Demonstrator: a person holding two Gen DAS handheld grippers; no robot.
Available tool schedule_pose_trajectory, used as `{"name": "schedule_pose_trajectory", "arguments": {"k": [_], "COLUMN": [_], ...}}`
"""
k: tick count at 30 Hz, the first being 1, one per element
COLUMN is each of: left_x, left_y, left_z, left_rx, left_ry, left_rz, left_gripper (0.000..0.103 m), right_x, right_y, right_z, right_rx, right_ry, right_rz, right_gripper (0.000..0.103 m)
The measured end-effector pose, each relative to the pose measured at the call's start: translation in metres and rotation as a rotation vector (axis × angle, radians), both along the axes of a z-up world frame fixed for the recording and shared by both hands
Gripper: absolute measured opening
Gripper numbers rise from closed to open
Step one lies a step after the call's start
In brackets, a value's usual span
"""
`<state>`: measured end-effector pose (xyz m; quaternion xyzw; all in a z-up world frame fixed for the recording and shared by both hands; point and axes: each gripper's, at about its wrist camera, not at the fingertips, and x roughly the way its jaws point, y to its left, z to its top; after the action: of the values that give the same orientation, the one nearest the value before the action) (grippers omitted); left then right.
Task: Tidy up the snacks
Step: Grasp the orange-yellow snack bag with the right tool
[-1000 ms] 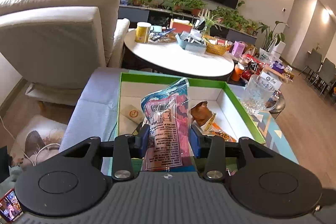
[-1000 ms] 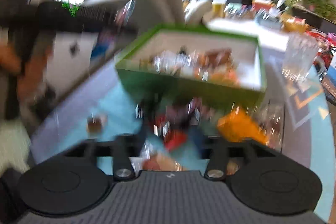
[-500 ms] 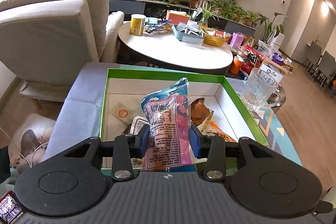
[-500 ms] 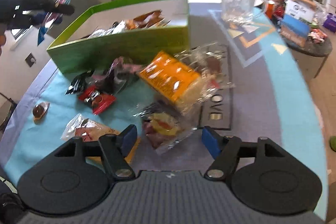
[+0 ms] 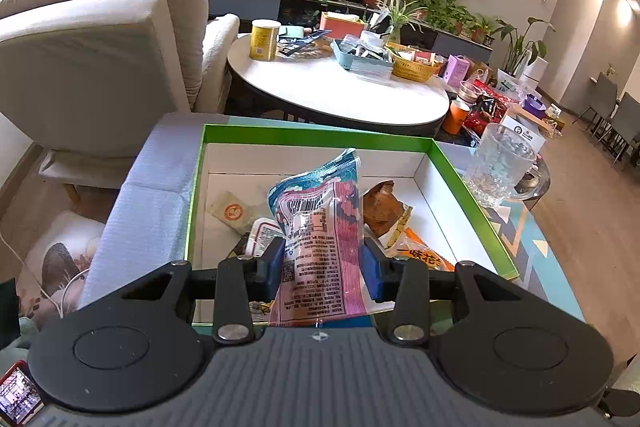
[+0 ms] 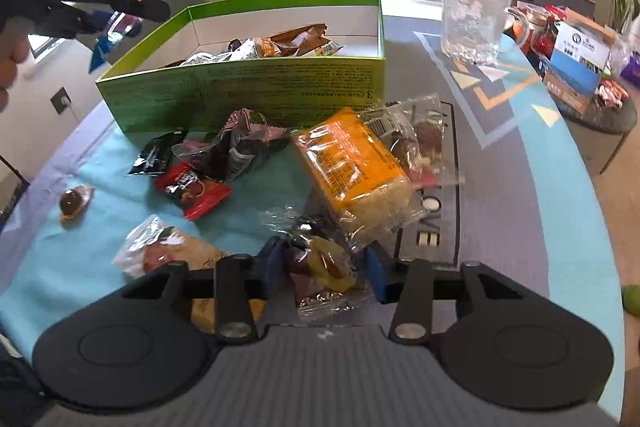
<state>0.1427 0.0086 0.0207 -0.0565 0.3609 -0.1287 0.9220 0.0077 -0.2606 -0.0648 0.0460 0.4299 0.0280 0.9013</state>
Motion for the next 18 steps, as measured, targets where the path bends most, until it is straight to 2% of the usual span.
{"name": "schedule_pose_trajectory", "arguments": {"k": [5, 6, 13, 14, 15, 17, 18], "left_x": [0.0, 0.0, 0.0, 0.0, 0.001, 0.001, 0.002], "left_y": [-0.002, -0.002, 0.003, 0.004, 0.004, 0.005, 0.005], "left_z": [0.0, 0.0, -0.001, -0.001, -0.001, -0.002, -0.002], "left_rx": [-0.006, -0.006, -0.009, -0.012, -0.015, -0.02, -0.022], "left_ry": [-0.001, -0.001, 0.001, 0.003, 0.005, 0.009, 0.01], "left_rz": [-0.01, -0.01, 0.007, 0.011, 0.015, 0.018, 0.017], "left_gripper": [0.037, 0.037, 0.037, 0.037, 0.037, 0.037, 0.038], "right_x": [-0.015, -0.017, -0.018, -0.018, -0.017, -0.012, -0.009], "right_y": [0.0, 0.0, -0.005, -0.009, -0.013, -0.016, -0.015], "right_z": [0.011, 0.013, 0.025, 0.028, 0.031, 0.034, 0.034], "right_rx": [0.074, 0.084, 0.077, 0.082, 0.083, 0.044, 0.006], "right_ry": [0.004, 0.001, -0.064, -0.081, -0.096, -0.145, -0.178], "right_rz": [0.011, 0.013, -0.018, -0.029, -0.043, -0.09, -0.103], "right_gripper": [0.034, 0.027, 0.027, 0.031, 0.052, 0.077, 0.077]}}
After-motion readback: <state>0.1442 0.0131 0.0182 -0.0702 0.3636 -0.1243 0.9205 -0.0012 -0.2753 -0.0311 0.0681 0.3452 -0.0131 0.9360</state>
